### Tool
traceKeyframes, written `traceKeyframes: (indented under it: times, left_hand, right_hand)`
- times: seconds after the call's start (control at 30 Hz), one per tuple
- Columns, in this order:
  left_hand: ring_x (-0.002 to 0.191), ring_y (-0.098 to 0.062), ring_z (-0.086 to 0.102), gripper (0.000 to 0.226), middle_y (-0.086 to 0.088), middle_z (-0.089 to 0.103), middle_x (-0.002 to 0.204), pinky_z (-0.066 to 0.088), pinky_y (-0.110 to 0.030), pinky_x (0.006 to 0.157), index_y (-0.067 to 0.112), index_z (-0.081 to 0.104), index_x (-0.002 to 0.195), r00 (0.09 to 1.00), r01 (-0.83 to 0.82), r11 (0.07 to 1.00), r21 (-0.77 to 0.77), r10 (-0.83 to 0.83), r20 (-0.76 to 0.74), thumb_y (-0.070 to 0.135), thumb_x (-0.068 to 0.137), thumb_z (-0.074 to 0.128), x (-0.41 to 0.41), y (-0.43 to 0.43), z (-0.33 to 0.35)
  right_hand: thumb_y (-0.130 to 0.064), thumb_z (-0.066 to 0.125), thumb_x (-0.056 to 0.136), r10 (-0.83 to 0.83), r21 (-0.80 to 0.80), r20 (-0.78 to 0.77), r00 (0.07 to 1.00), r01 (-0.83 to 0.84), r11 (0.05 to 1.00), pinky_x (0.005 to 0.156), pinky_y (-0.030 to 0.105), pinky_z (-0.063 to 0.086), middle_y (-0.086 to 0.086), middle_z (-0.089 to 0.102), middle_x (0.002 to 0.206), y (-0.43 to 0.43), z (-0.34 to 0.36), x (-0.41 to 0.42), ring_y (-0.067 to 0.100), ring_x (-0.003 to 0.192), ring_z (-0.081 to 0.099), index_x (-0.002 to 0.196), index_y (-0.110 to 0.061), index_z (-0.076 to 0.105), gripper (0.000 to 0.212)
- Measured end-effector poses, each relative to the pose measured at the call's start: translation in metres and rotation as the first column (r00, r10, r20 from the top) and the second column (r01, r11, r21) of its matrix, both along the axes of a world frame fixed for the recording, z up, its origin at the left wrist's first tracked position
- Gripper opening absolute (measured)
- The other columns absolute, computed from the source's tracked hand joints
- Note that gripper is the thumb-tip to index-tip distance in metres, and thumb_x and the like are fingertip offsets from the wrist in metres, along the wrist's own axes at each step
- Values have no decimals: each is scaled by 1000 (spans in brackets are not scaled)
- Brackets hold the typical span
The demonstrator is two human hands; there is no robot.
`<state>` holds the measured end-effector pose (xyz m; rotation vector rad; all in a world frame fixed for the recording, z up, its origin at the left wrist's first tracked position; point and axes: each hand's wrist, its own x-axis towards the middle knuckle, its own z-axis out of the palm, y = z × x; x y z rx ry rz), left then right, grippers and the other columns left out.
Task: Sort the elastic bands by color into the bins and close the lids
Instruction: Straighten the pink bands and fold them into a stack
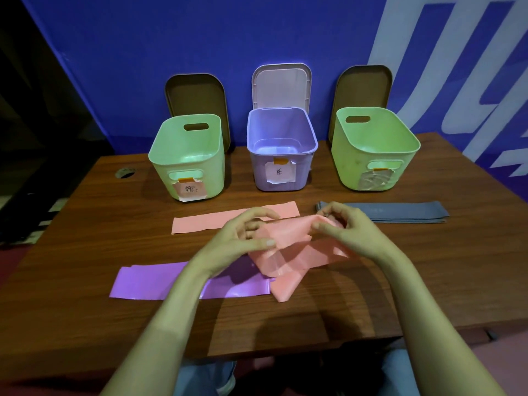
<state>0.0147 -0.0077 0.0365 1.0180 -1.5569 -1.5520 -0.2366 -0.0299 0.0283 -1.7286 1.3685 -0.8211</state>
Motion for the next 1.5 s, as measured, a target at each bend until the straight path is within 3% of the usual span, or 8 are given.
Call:
traceKeyframes:
  times: [0.13, 0.37, 0.6, 0.8, 0.97, 1.1, 1.4, 1.5]
  left_hand:
    - [98, -7, 61, 37, 10, 64, 108, 52, -22, 85, 16, 64, 110, 977, -95, 987, -133, 118, 177, -3, 78, 68, -4, -1, 8]
    - [89, -8, 57, 19, 2, 64, 92, 46, -28, 82, 27, 66, 79, 863, -355, 812, -464, 475, 172, 9, 76, 71, -5, -12, 7]
    - [82, -21, 55, 21, -10, 57, 89, 46, -31, 70, 20, 57, 74, 763, -642, 759, -114, 646, 7, 8, 76, 73, 17, -19, -28]
    - [90, -24, 60, 18, -5, 62, 91, 50, -40, 73, 17, 57, 77, 748, -650, 755, -93, 656, 102, 7, 79, 71, 11, -12, -39]
    - [85, -10, 56, 13, 1, 61, 87, 49, -27, 73, 13, 56, 83, 739, -658, 744, -115, 668, 88, 6, 82, 67, 11, -8, -33]
    - [88, 0, 53, 10, 9, 59, 92, 48, -26, 74, 14, 58, 91, 716, -677, 725, -129, 689, 114, 12, 85, 66, 18, -7, -35]
    - [94, -15, 58, 10, 1, 66, 94, 47, -31, 84, 25, 64, 86, 639, -769, 633, -95, 765, -76, 16, 85, 67, 33, -9, -25]
    - [89, -11, 58, 13, 6, 63, 88, 47, -28, 85, 25, 65, 83, 603, -797, 602, -50, 788, -122, 12, 83, 67, 39, -10, -19]
  right_hand:
    - [-45, 68, 79, -27, -9, -319, 947, 25, 1000, 74, 27, 44, -3, 58, 95, -3, -16, -2, 12, 89, 56, 98, -26, 57, 29]
    - [-25, 62, 85, 0, 57, -410, 912, 25, 998, 93, 26, 36, -3, 48, 117, 5, -38, -2, 16, 117, 42, 116, -23, 55, 31]
    - [-20, 64, 84, -206, 24, -312, 928, 224, 974, 102, 36, 39, 7, 49, 126, 8, -67, -13, 24, 121, 44, 132, -20, 42, 53]
    - [-33, 58, 88, -284, -60, -454, 844, 289, 955, 89, 34, 40, 4, 55, 107, -2, -73, -1, 24, 108, 46, 104, -22, 62, 19]
    - [-27, 63, 85, -255, -53, -480, 839, 263, 963, 94, 36, 41, 5, 54, 116, -8, -72, 2, 24, 112, 44, 118, -21, 54, 35]
    - [-28, 64, 86, -423, 0, -409, 809, 463, 886, 90, 36, 43, 9, 53, 113, -9, -68, 0, 27, 111, 47, 112, -12, 54, 33]
    - [-12, 46, 95, -431, 54, -138, 892, 442, 896, 55, 27, 38, 6, 60, 77, -10, -35, -11, 17, 66, 55, 105, -15, 54, 13]
    - [-8, 47, 94, -429, 55, -111, 896, 437, 898, 51, 22, 39, 6, 59, 87, -11, -23, -19, 11, 63, 53, 103, -13, 59, 16]
